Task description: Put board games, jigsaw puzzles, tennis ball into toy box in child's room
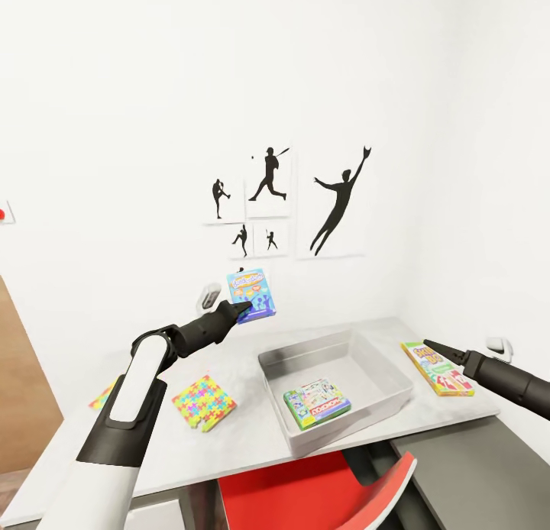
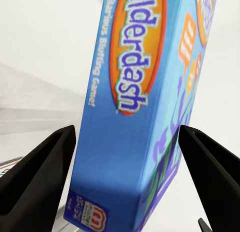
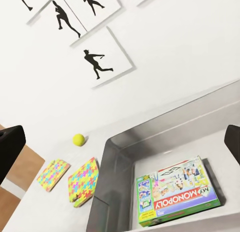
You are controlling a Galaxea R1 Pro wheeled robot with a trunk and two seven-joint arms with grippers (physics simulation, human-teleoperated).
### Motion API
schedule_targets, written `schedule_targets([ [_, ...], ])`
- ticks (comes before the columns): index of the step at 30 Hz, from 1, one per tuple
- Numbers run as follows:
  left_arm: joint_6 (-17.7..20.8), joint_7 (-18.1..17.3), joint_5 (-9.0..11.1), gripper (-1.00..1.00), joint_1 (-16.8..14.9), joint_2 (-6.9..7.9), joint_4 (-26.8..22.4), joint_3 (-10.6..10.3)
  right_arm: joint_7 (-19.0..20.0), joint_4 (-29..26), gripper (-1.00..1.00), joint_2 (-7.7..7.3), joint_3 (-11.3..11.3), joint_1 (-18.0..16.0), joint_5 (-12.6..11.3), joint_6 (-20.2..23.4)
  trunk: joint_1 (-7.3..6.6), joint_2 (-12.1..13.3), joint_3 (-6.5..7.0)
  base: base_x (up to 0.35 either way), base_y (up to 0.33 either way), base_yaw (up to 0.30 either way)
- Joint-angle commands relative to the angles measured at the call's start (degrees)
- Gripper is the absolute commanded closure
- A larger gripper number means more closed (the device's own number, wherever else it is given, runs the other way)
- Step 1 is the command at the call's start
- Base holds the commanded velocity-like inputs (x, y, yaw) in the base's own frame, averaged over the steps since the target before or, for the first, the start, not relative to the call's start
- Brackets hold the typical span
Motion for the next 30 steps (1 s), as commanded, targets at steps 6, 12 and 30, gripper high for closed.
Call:
schedule_targets([
  [6,0.1,0.6,0.7,1.00,0.0,-0.02,0.0,-0.1,0.2,0.0,-1.00,0.00,-0.1,0.0,0.0,0.3,0.02,0.0,-0.03,0.001,0.000,0.000],
  [12,0.1,0.6,0.7,1.00,0.0,-0.13,0.5,-0.3,0.2,0.0,-1.00,0.00,-0.1,0.0,0.0,0.3,0.02,0.0,-0.03,0.000,0.000,0.000],
  [30,-0.9,0.7,0.7,1.00,-0.1,-3.48,5.2,-4.0,0.2,0.0,-1.00,0.00,-0.1,0.0,0.0,0.3,0.02,0.0,-0.03,0.000,0.000,-0.130],
])
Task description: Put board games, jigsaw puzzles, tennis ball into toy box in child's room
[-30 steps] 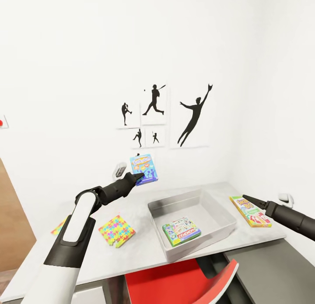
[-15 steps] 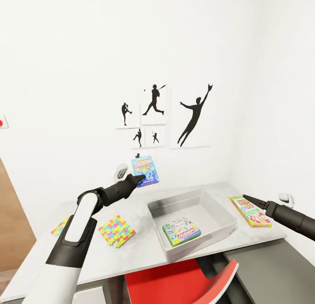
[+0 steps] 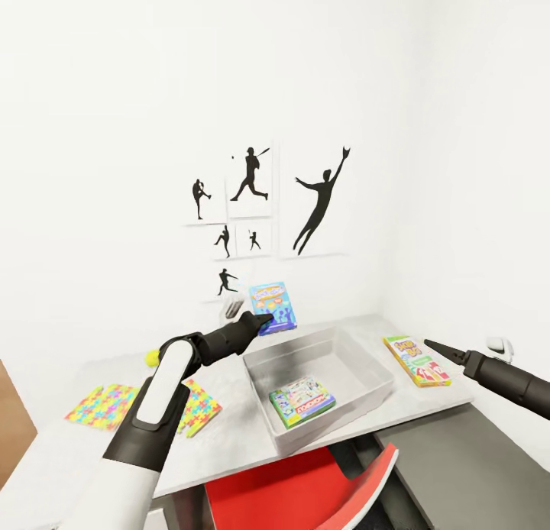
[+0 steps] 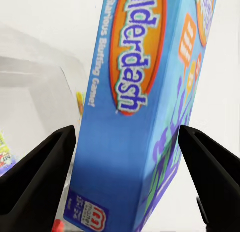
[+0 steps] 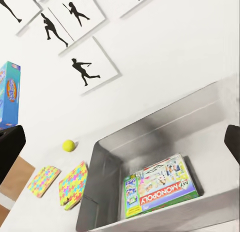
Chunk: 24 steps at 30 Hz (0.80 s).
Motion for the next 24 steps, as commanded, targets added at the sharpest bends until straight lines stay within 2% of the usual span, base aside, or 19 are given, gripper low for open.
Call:
schedule_targets([
  [1,-0.1,0.6,0.6,1.00,0.0,-0.20,0.1,-0.1,0.2,0.0,-1.00,0.01,-0.1,0.0,0.0,0.3,0.02,0.0,-0.03,0.000,0.000,-0.258],
  [11,-1.3,0.4,0.6,1.00,0.0,-0.78,0.8,-0.6,0.2,0.0,-1.00,0.01,0.1,0.0,0.1,0.3,0.02,0.0,0.10,0.000,0.000,-0.246],
  [16,-2.3,0.4,0.6,1.00,0.0,-0.83,0.9,-0.6,0.2,0.0,-1.00,0.01,0.0,0.0,0.0,0.3,0.02,0.0,0.13,-0.012,-0.001,-0.082],
  [24,-2.9,0.4,0.6,1.00,0.0,-0.85,1.0,-0.6,0.2,0.0,-1.00,0.01,0.0,0.0,0.0,0.3,0.02,0.0,0.15,-0.132,-0.033,-0.025],
])
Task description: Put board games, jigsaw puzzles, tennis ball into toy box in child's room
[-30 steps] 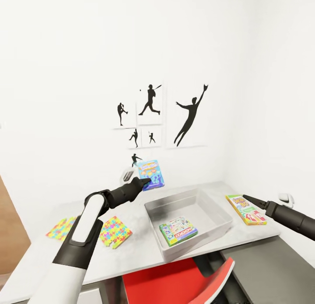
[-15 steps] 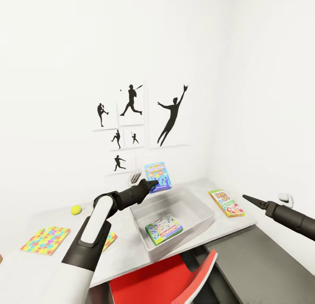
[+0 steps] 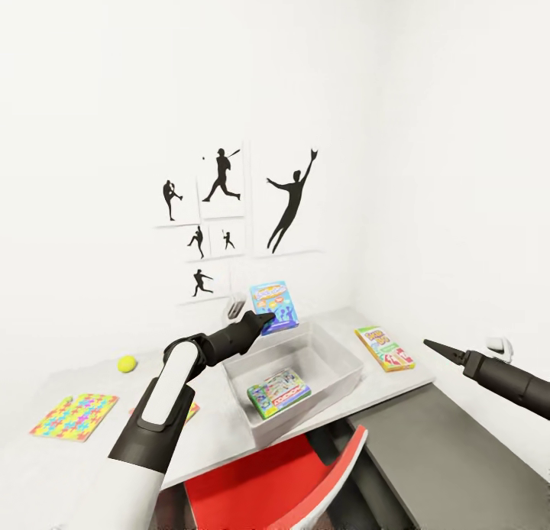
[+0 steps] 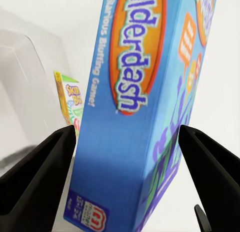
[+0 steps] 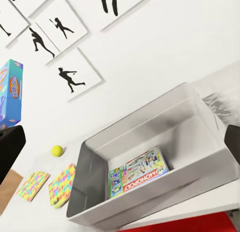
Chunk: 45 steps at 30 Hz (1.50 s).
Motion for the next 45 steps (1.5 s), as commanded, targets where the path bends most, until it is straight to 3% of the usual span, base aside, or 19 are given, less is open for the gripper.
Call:
schedule_targets([
  [1,0.1,0.6,0.6,1.00,0.0,-0.01,-0.1,0.0,0.2,0.0,-1.00,0.00,-0.1,0.0,0.0,0.3,0.01,0.0,-0.03,-0.102,-0.030,-0.010],
  [26,-0.4,0.7,0.5,1.00,0.0,0.04,1.1,0.2,0.3,0.0,-1.00,0.00,0.6,0.0,0.0,0.3,0.01,0.0,0.44,-0.018,-0.005,-0.057],
  [33,-7.2,0.9,0.5,1.00,0.0,-0.01,8.2,0.5,0.3,0.0,-1.00,0.00,0.7,0.0,0.0,0.3,0.01,0.0,0.47,0.000,0.000,-0.008],
  [45,-13.1,1.0,0.5,1.00,0.0,-0.02,14.3,1.4,0.3,0.0,-1.00,0.00,0.7,0.0,0.0,0.3,0.01,0.0,0.47,0.000,0.000,-0.022],
])
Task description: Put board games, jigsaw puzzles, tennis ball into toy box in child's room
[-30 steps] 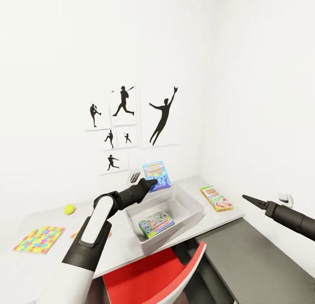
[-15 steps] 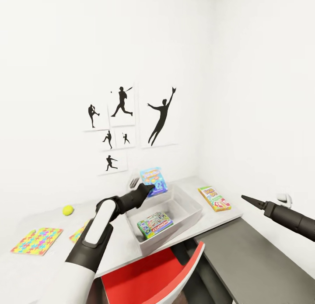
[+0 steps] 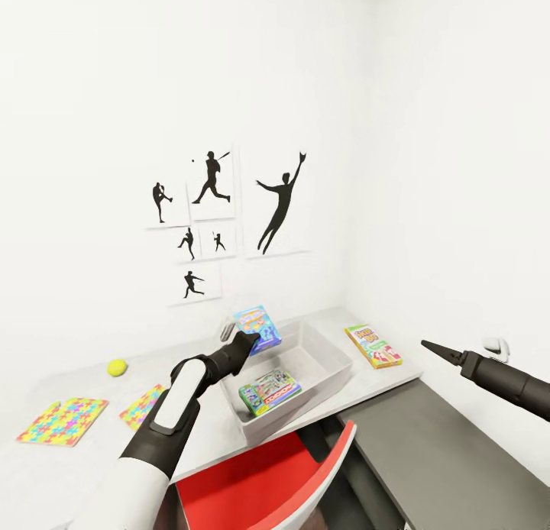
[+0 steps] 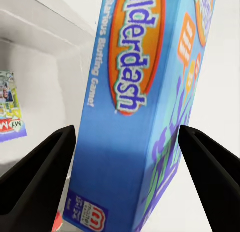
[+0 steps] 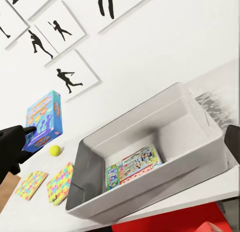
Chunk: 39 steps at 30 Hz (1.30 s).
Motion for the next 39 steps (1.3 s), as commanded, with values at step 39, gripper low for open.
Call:
schedule_targets([
  [39,-3.1,13.8,2.1,1.00,-3.1,-0.37,1.9,4.2,0.1,0.0,-1.00,0.00,0.0,0.0,0.1,0.4,0.02,-0.1,-0.02,0.000,0.000,-0.115],
])
